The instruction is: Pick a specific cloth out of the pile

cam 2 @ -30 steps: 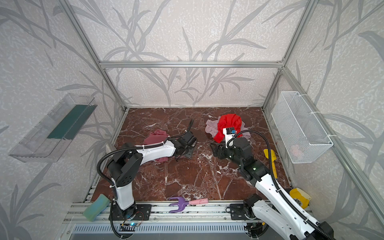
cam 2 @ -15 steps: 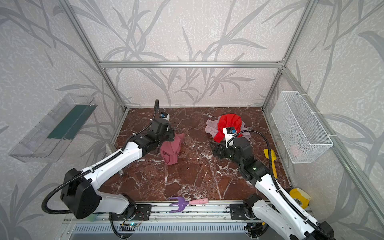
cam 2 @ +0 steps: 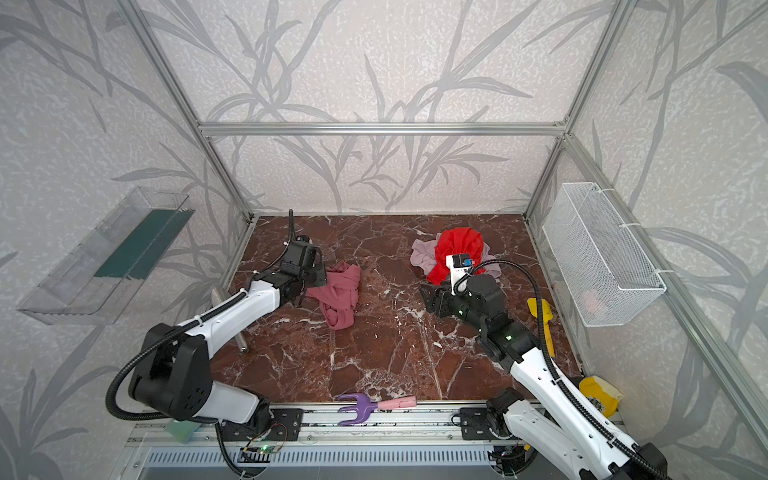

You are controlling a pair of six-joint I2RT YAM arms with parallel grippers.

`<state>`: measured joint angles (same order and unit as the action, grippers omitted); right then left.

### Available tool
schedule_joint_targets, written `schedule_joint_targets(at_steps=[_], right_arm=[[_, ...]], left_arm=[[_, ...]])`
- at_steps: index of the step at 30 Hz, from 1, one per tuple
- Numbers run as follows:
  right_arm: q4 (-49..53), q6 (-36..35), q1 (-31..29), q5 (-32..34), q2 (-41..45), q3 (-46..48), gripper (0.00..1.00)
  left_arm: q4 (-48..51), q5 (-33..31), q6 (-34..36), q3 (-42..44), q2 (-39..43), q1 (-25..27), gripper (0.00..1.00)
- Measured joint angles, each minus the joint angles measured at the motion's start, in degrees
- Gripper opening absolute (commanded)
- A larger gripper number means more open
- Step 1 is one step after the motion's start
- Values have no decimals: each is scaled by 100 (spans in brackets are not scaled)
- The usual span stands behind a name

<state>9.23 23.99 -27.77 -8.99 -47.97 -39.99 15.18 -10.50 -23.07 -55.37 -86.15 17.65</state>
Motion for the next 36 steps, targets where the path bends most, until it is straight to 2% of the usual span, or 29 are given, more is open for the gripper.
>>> schedule_joint_targets(at_steps=[1,5,6,7,10,16,23,26,32,36], right_arm=[[0,0,0,-4,0,0,73],[2,-2,0,-4,2,0,73],[2,-2,0,-2,2,0,73],[2,-2,0,-2,4,0,73],[2,-2,0,-2,7,0,72],[11,-2,0,-4,59,0,73],[11,-4,0,2,144,0,73],[11,-4,0,2,140,0,72],[9,-4,0,4,109,0,73],[13,-7,0,17,55,0,72]], left_arm=[[15,20,-11,15,-90,-50,0],[96,136,-87,17,-332,-164,18],[116,149,-96,17,-332,-177,28],[127,157,-131,17,-330,-179,33],[188,173,-133,17,-326,-179,38],[420,192,-66,146,205,-96,39],[415,50,136,153,986,1010,34],[330,232,92,157,925,1244,31],[-103,562,-125,413,525,1244,31],[-389,763,-243,476,-26,1235,30]])
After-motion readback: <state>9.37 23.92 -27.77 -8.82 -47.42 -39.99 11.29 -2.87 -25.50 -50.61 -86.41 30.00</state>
